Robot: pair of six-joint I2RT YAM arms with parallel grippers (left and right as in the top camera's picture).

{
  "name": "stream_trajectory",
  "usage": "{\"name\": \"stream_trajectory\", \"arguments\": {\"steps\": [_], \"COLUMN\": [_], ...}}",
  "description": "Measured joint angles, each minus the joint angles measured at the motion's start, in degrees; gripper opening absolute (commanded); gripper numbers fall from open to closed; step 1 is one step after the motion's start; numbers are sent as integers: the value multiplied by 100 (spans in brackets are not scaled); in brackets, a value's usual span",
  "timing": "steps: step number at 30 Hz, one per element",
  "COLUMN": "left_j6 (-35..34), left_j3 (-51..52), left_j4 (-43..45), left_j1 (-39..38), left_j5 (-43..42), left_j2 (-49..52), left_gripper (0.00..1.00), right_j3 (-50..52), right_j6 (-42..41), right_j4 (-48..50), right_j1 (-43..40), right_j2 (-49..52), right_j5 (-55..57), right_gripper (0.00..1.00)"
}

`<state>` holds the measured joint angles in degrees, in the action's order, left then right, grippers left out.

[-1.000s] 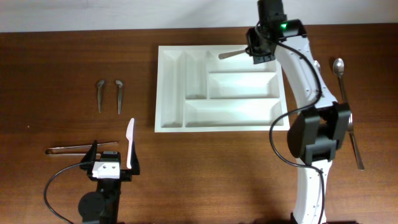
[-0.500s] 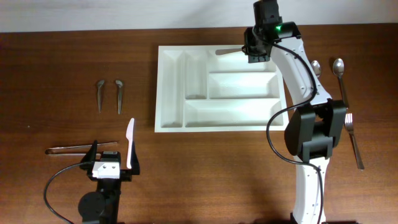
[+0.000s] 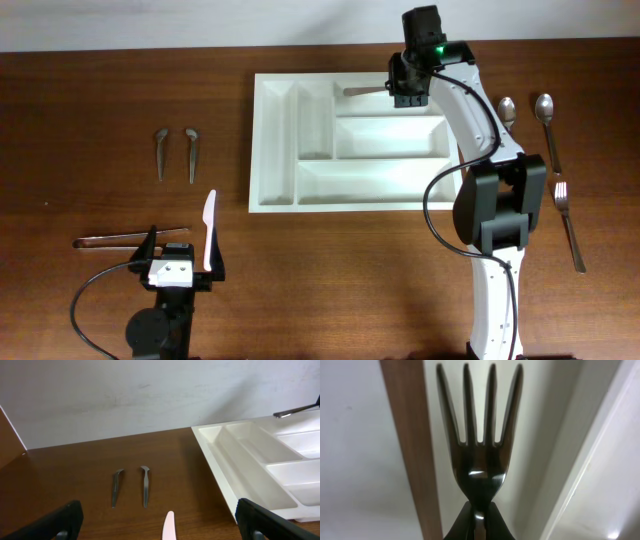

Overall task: Pack container
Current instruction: 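Carry the fork to the tray's top-right compartment and release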

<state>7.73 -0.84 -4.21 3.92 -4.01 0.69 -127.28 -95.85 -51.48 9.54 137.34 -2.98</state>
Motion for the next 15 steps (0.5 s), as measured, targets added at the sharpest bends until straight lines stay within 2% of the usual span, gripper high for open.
{"name": "stream_trajectory", "arguments": {"steps": [3, 9, 14, 15], "left_j6": [0, 0, 0, 0], "left_j3": [0, 0, 0, 0], "left_j4": [0, 0, -2, 0], "left_j1": [0, 0, 0, 0], "left_j5": [0, 0, 0, 0], "left_j2": [0, 0, 0, 0], "left_gripper": [99, 99, 99, 99], "right_j3": [0, 0, 0, 0], "right_j6": [-11, -48, 39, 90], "right_j4": [-4, 2, 39, 81], "right_j1": [0, 0, 0, 0], "right_j2": [101, 151, 151, 151], "right_j5": [-74, -157, -160, -157], "right_gripper": [5, 25, 27, 31]}}
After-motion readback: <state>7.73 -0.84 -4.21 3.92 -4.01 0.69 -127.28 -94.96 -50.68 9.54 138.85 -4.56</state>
